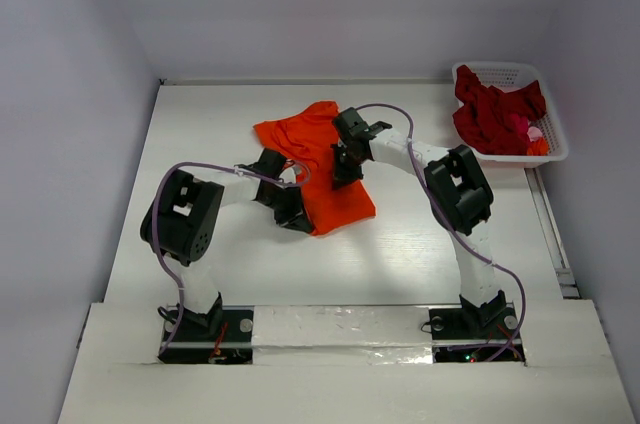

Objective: Fold and stack the t-shirts
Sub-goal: Fold the folded rectangular tshirt in 1/3 of the way

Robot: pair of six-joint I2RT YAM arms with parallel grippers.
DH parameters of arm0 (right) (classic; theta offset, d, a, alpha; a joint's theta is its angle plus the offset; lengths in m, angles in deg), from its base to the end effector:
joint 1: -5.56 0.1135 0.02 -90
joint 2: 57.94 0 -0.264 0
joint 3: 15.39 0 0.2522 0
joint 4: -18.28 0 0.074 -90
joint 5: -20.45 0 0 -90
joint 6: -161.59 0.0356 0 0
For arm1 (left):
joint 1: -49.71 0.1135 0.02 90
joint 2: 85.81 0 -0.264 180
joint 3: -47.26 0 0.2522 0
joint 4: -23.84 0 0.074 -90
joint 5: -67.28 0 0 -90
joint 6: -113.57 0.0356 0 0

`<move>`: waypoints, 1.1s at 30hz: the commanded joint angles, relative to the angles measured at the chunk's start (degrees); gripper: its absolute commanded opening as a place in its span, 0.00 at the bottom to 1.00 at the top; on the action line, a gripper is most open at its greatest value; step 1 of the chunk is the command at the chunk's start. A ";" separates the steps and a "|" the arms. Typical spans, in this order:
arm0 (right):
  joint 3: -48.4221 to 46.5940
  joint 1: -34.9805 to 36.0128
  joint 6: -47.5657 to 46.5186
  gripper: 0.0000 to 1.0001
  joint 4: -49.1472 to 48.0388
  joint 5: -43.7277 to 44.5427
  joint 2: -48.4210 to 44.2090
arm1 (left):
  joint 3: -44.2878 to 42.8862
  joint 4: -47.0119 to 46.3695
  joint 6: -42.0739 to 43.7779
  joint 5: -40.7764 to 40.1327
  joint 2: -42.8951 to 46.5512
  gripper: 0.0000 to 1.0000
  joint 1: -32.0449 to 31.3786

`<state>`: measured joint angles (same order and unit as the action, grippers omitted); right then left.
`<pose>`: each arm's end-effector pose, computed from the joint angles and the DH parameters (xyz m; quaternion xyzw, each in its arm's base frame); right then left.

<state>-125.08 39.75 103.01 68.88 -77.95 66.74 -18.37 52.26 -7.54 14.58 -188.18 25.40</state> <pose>0.3767 0.2622 0.1659 -0.0390 0.9741 0.1744 0.1384 0.2842 -0.1521 0.1277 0.0138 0.9278 -0.3712 0.0352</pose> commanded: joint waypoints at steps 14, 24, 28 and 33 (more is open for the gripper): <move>-2.08 0.35 -0.04 0.00 0.34 1.02 2.32 | 3.80 9.51 10.54 -2.15 -0.29 0.00 -3.46; -2.34 0.35 0.22 0.00 0.25 1.02 2.58 | 5.29 11.18 9.85 -1.53 3.66 0.00 -3.46; -2.52 0.35 0.13 0.00 0.25 1.02 2.76 | 4.86 10.31 6.87 -3.02 6.55 0.00 -3.46; -2.17 0.35 0.22 0.00 0.25 1.28 2.41 | 2.14 8.90 2.56 -4.60 8.59 0.00 -3.46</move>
<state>-126.12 39.75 103.15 69.53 -78.58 67.46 -14.24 61.09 -2.42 12.94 -182.19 22.08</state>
